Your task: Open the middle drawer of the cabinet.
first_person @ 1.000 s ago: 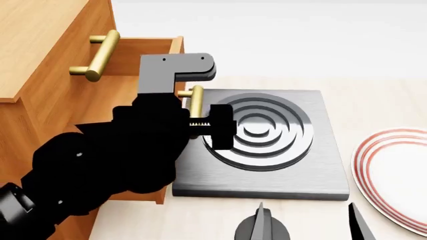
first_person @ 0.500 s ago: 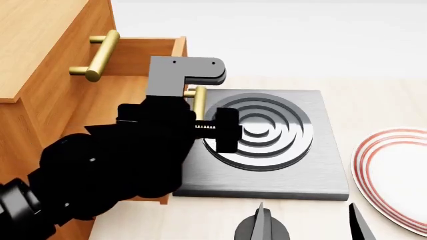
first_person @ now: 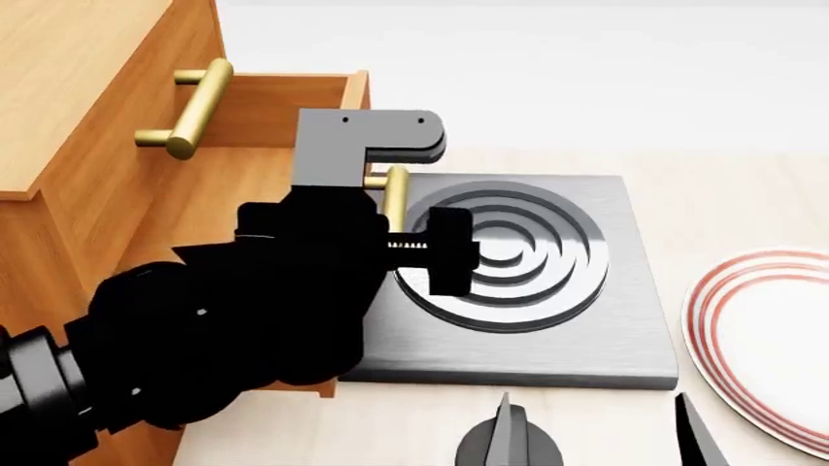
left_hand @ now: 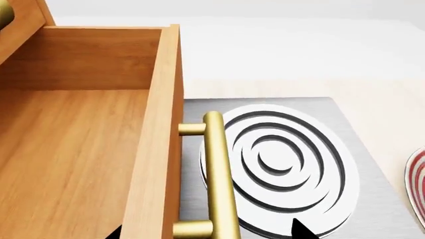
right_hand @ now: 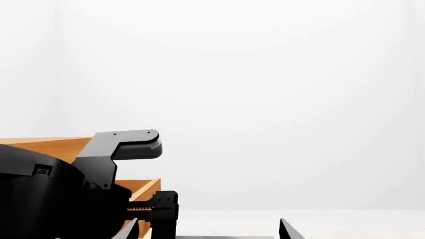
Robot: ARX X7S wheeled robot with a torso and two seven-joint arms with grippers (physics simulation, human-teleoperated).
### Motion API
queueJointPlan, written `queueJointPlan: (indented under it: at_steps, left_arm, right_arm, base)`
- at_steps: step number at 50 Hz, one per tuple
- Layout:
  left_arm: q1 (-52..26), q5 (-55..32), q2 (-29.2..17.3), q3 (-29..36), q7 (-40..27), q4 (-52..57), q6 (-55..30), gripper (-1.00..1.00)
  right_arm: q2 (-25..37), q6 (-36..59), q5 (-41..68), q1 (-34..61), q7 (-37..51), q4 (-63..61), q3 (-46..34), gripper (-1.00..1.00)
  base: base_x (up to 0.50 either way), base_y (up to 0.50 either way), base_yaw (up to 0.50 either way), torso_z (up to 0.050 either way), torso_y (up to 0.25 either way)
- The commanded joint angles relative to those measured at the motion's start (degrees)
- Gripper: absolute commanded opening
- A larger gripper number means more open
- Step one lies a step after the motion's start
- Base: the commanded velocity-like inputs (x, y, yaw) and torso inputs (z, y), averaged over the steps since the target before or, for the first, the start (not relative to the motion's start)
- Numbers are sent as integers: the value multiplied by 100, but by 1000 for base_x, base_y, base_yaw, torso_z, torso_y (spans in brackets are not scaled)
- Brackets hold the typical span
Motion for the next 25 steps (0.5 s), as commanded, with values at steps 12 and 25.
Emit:
queueJointPlan:
  at_steps: [12,25]
  left_arm:
    - [-181,-1071,264,682,1387,962,855,100]
    - [-182,-1042,264,678,1491,1181,879,100]
  right_arm:
    - [24,-39,-18,-9,28,21,-44,100]
    - [42,-37,10,15,35,24,-58,100]
  base:
    - [-2,0,-4,0,0]
    - [-1,0,-5,0,0]
